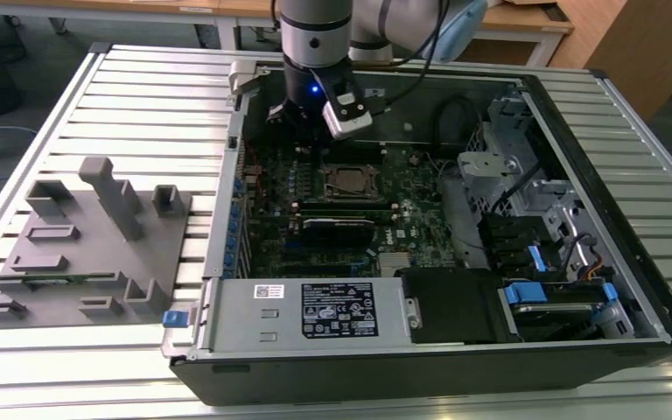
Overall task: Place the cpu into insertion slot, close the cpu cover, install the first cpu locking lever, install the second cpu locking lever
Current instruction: 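Install the first cpu locking lever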
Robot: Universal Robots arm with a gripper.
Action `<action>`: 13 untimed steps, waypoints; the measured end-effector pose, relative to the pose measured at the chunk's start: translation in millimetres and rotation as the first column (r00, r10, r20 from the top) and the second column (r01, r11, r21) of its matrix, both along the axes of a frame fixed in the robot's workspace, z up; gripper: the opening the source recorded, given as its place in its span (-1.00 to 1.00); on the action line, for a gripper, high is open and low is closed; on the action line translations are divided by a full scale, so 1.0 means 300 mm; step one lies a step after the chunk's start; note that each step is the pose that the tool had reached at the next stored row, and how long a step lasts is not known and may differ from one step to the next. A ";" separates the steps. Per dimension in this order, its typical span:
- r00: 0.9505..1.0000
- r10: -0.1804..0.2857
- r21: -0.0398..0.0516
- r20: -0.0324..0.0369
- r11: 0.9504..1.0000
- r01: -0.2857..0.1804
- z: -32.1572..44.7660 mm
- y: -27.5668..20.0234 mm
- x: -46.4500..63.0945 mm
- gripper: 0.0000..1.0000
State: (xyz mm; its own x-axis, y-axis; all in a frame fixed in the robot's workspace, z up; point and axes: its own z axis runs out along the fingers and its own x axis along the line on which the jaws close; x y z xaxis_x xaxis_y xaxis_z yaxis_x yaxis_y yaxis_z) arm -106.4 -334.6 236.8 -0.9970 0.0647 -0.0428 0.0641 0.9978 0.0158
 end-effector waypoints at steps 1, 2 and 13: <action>1.000 0.000 0.000 0.000 1.000 0.000 0.004 0.000 0.000 -0.80; 1.000 0.000 0.001 0.000 1.000 0.000 0.009 0.000 0.000 -0.80; 1.000 0.000 0.002 0.000 1.000 0.000 0.027 0.000 -0.009 -0.80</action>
State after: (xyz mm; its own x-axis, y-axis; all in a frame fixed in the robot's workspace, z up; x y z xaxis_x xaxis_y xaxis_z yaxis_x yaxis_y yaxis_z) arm -109.0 -334.6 245.0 -0.9970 0.0648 -0.0429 0.0641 0.9978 0.0176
